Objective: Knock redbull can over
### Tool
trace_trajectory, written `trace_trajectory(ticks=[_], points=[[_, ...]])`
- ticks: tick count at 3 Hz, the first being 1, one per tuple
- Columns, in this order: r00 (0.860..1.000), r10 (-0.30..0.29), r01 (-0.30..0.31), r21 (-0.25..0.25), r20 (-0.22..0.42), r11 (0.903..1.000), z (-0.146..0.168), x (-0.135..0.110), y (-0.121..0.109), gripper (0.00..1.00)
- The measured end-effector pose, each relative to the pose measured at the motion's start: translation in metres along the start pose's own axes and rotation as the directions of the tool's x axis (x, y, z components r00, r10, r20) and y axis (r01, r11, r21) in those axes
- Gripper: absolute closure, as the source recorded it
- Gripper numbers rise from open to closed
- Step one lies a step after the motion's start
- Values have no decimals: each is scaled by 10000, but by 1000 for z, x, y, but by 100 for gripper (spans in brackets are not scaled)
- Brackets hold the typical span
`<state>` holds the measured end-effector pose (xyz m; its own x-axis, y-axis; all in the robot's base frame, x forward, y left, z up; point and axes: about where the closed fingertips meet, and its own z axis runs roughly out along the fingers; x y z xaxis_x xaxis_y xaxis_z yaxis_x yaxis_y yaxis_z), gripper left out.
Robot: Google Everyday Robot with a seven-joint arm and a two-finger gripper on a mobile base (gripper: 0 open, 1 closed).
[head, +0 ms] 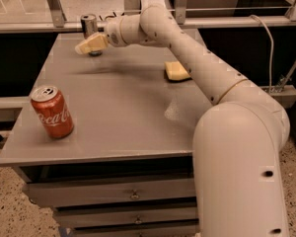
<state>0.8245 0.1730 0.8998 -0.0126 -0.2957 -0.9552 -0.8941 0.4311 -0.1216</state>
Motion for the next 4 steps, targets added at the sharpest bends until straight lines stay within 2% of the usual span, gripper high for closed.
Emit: trace_trajectory(ticks=[1, 2, 3, 4], points=[[9995, 105, -110, 158, 298, 9998, 15, -5, 1, 16], [9984, 161, -184, 429, 550, 9989, 25, -6, 1, 41], [9977, 197, -240, 652, 656, 9976, 28, -4, 1, 63], [9971, 246, -299, 733, 720, 9969, 15, -6, 0, 87]])
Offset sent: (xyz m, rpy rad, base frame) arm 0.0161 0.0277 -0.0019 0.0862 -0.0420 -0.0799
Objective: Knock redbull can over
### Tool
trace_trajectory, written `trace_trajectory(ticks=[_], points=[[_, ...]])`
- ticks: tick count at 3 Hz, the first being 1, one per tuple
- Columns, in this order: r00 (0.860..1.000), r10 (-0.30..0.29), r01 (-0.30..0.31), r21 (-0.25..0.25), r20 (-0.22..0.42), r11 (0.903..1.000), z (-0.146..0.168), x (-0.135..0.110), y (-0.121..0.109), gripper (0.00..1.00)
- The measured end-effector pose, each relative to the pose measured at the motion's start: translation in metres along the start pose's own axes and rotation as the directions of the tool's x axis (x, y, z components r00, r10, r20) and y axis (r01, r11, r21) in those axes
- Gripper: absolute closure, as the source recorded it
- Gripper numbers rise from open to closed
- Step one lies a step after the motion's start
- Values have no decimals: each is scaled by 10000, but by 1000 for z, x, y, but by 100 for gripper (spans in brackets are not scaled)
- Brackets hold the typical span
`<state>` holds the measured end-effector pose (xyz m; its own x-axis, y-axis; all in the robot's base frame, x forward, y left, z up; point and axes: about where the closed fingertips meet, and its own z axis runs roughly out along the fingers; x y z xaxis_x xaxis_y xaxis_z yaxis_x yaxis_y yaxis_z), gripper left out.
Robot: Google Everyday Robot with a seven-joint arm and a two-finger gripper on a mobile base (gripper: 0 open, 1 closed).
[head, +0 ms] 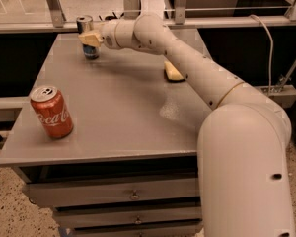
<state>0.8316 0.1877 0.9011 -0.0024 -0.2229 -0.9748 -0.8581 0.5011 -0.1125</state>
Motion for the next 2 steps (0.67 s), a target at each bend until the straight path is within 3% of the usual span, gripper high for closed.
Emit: trace_trajectory(ticks=[1, 2], points=[[9997, -257, 257, -35, 19, 9997, -40, -20, -9, 100], [9968, -693, 677, -408, -393, 9969, -99, -33, -14, 100]])
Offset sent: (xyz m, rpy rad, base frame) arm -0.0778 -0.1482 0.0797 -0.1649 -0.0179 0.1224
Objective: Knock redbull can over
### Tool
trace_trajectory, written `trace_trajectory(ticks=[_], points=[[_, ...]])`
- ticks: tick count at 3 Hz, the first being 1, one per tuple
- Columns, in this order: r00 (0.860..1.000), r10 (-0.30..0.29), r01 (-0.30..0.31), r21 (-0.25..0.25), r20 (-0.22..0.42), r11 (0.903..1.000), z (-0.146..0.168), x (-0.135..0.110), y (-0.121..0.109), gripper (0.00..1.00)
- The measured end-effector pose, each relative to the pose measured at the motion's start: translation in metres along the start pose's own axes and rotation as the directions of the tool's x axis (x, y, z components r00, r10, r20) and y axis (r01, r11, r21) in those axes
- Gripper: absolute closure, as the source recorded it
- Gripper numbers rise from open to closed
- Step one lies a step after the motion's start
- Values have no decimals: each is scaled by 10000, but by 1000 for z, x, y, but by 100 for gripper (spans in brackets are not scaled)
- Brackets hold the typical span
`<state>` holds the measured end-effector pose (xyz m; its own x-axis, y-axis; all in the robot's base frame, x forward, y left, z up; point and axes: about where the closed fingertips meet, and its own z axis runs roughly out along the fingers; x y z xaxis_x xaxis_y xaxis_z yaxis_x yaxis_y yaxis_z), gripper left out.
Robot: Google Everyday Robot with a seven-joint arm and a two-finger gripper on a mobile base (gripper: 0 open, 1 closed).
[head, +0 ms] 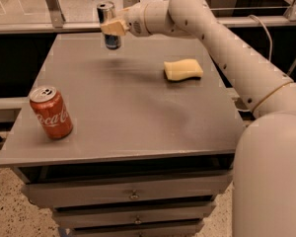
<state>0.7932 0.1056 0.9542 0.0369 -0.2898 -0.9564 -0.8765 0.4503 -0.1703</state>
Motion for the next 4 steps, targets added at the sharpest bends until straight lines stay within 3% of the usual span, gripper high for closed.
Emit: trace_trajectory(ticks=[1, 2, 3, 4], points=[[9951, -231, 189, -452, -957, 9988, -62, 9, 0, 100], [9705, -875, 646, -1073, -2248, 9921, -117, 16, 12, 100], [9187, -1760, 1145, -1881, -3537, 9755, -147, 23, 22, 100], [8331, -2836, 1320, -3271, -4749, 9357, -153, 44, 44, 100]])
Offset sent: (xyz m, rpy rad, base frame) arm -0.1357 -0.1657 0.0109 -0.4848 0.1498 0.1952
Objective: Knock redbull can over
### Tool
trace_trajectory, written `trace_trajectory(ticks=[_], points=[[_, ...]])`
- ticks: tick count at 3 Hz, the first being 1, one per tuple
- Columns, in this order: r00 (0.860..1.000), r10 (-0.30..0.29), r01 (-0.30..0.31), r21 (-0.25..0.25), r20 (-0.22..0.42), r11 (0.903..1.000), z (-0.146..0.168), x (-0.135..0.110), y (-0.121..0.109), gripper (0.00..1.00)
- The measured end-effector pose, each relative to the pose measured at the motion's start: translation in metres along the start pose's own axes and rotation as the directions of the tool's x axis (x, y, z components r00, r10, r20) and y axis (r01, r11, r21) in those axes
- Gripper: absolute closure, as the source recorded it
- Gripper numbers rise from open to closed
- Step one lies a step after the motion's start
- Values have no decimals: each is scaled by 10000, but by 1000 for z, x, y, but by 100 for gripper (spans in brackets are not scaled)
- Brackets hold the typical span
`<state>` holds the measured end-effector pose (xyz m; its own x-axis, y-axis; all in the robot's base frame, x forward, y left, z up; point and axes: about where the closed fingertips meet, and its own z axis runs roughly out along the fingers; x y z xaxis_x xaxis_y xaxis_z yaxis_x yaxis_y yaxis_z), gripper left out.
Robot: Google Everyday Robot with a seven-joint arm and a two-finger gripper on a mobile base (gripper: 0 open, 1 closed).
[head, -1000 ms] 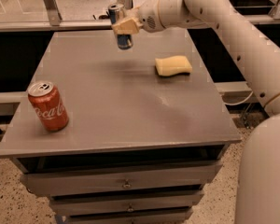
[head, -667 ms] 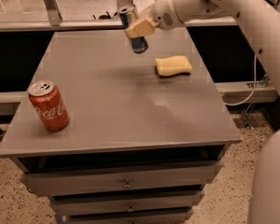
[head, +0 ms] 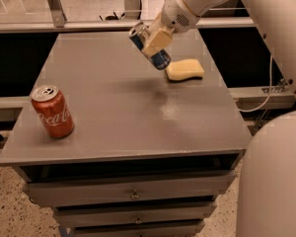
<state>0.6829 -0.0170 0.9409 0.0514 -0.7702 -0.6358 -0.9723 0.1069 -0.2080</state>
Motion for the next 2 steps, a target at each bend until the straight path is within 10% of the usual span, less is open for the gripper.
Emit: trace_trajectory(ticks=[1, 2], points=[[9899, -972, 763, -1896, -1034, 9789, 26, 6, 39, 100], [9738, -1919, 1432, -3270, -1216, 9341, 54, -5, 67, 100]])
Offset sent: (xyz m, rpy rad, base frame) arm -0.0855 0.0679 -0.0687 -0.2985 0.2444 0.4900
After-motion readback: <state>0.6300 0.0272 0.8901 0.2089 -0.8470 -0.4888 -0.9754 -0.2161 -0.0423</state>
